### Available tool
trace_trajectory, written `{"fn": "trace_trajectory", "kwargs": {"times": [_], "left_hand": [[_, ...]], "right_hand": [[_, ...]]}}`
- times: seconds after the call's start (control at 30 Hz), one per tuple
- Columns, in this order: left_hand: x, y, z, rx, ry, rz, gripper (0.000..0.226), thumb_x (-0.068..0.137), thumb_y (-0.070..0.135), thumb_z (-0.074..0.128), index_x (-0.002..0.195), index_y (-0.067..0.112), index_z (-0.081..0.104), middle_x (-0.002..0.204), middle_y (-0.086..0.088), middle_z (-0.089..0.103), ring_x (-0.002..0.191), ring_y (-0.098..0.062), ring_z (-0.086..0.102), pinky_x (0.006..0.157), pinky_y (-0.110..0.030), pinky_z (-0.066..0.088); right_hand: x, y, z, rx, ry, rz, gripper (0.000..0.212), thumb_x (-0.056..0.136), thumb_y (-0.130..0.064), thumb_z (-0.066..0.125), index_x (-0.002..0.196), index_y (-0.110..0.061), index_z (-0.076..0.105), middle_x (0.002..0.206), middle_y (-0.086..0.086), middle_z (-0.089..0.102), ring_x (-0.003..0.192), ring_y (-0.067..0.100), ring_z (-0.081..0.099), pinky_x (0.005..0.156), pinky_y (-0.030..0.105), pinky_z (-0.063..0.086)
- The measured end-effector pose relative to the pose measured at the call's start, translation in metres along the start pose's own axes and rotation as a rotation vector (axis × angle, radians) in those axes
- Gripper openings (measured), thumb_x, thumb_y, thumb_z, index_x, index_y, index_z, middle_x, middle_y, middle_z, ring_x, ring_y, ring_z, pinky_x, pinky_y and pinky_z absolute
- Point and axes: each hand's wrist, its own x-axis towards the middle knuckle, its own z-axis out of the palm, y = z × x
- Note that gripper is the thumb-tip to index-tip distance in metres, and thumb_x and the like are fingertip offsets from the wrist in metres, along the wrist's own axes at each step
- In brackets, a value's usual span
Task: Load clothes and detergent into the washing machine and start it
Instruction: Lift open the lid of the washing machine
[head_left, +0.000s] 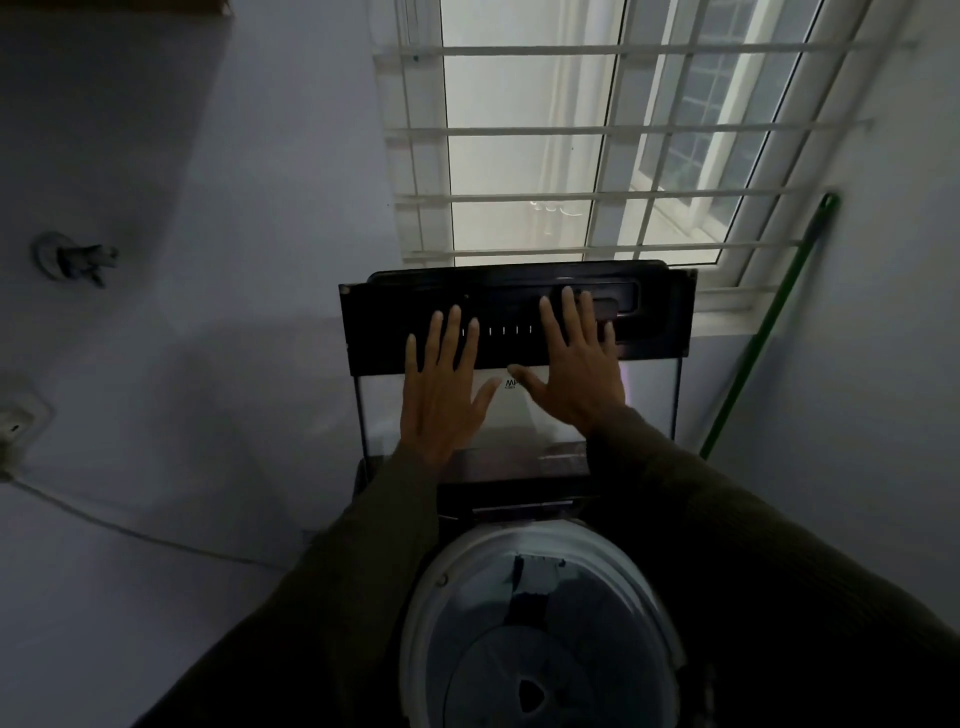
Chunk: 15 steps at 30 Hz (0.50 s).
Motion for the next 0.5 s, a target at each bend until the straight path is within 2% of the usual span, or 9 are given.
{"fn": "trace_trajectory", "kwargs": {"times": [0.17, 0.3, 0.4, 0.5], "left_hand": [[-0.072, 0.021, 0.004, -0.072, -0.109, 0.007, 0.078, 0.094, 0.06, 0.013, 0.157, 0.015, 0.02, 0.166, -0.013, 0.008, 0.154, -0.03, 0.005, 0.12, -0.058, 0.015], [-0.126, 0.04, 0.012, -0.109, -0.215, 0.022, 0.076, 0.095, 0.063, 0.012, 0.158, 0.021, 0.011, 0.167, -0.009, 0.002, 0.154, -0.027, -0.002, 0.122, -0.057, 0.008], [-0.162, 0.056, 0.018, -0.122, -0.241, 0.088, 0.072, 0.098, 0.062, 0.024, 0.157, 0.02, 0.022, 0.165, -0.013, 0.014, 0.153, -0.03, 0.01, 0.121, -0.058, 0.017], [-0.192, 0.075, 0.023, -0.156, -0.249, 0.183, 0.068, 0.097, 0.056, 0.033, 0.154, 0.02, 0.032, 0.162, -0.013, 0.023, 0.151, -0.03, 0.019, 0.119, -0.058, 0.023]], "right_hand": [[-0.071, -0.011, 0.024, -0.046, -0.106, 0.022, 0.093, 0.091, -0.072, 0.036, 0.157, -0.02, -0.005, 0.163, 0.011, -0.017, 0.15, 0.028, -0.019, 0.12, 0.058, 0.004], [-0.134, -0.014, 0.034, -0.091, -0.178, 0.071, 0.091, 0.093, -0.071, 0.032, 0.156, -0.019, -0.007, 0.162, 0.012, -0.017, 0.149, 0.03, -0.017, 0.121, 0.057, 0.004], [-0.182, -0.015, 0.035, -0.044, -0.229, 0.12, 0.089, 0.093, -0.07, 0.032, 0.156, -0.021, -0.007, 0.162, 0.01, -0.02, 0.149, 0.028, -0.019, 0.118, 0.055, -0.001], [-0.23, -0.011, 0.035, -0.04, -0.256, 0.21, 0.087, 0.094, -0.068, 0.033, 0.157, -0.021, -0.004, 0.162, 0.008, -0.018, 0.149, 0.026, -0.018, 0.12, 0.055, 0.001]]}}
